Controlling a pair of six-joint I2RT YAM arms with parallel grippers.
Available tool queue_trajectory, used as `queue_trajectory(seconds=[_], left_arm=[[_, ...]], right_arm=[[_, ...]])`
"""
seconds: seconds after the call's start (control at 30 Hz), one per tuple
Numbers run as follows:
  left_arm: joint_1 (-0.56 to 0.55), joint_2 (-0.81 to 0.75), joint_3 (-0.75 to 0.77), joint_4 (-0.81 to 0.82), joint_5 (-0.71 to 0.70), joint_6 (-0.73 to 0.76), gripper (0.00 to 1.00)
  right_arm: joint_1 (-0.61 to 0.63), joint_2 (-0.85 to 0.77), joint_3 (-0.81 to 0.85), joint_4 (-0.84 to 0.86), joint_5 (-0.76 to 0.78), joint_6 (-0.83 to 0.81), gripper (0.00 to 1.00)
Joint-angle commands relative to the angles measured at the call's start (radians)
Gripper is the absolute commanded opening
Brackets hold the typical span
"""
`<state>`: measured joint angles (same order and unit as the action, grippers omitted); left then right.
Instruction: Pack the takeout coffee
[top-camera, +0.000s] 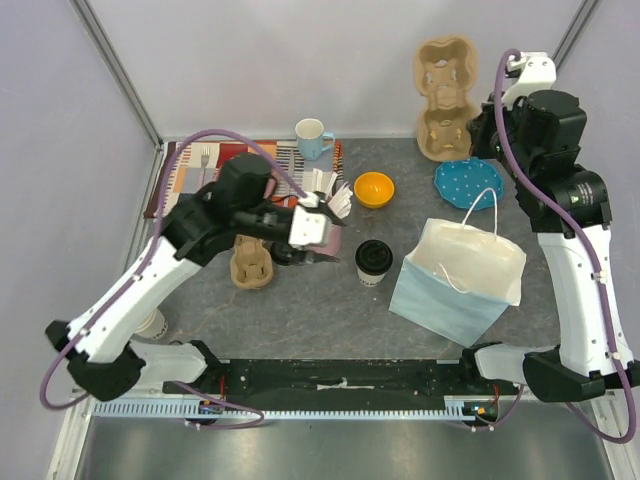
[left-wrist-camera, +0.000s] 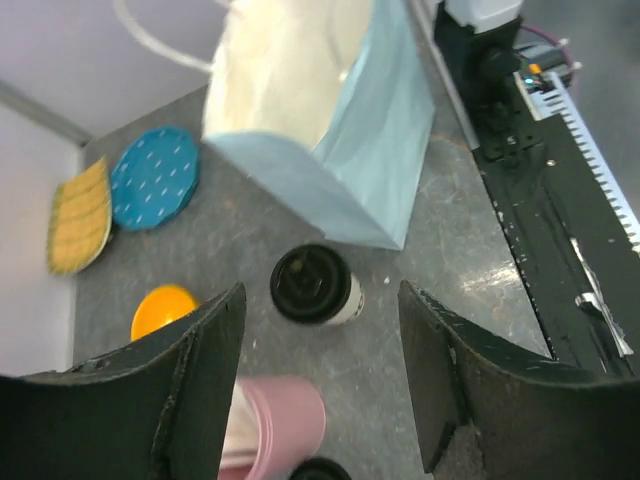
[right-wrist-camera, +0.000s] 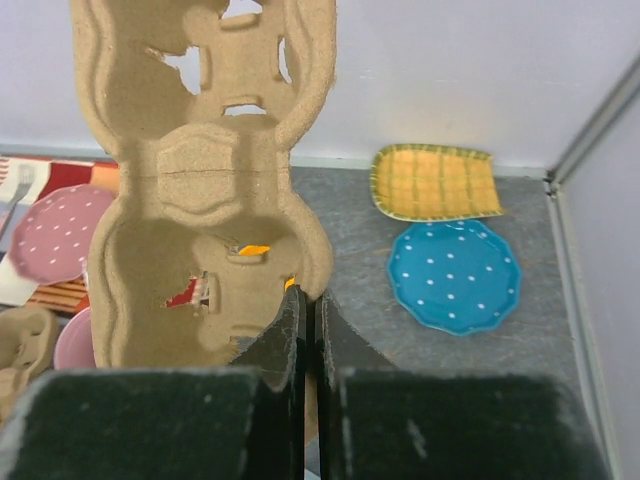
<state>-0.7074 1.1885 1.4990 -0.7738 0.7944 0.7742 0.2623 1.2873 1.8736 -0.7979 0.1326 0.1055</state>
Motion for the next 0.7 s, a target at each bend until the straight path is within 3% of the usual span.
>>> queue_trajectory(seconds=[0.0, 0.1, 0.23, 0.67], left_arm=[[-0.168, 0.127, 0.124, -0.047, -0.077, 0.083, 0.70], [-0.233, 0.244, 0.173, -0.006, -0.047, 0.091, 0.72], [-0.285, 0.403, 0.329, 0.062, -0.011, -0.105, 0.73], [-0.333, 0.592, 0.411, 0.048, -0.024, -0.021, 0.67]], right_arm=[[-0.079, -0.025, -0.031, 0.040, -0.037, 0.003, 0.00], [-0.112, -0.045, -0.059, 0.037, -0.044, 0.008, 0.00], [-0.133, -0.078, -0.093, 0.035, -0.041, -0.006, 0.00], [-0.163, -0.111, -0.137, 0.014, -0.022, -0.053, 0.00]])
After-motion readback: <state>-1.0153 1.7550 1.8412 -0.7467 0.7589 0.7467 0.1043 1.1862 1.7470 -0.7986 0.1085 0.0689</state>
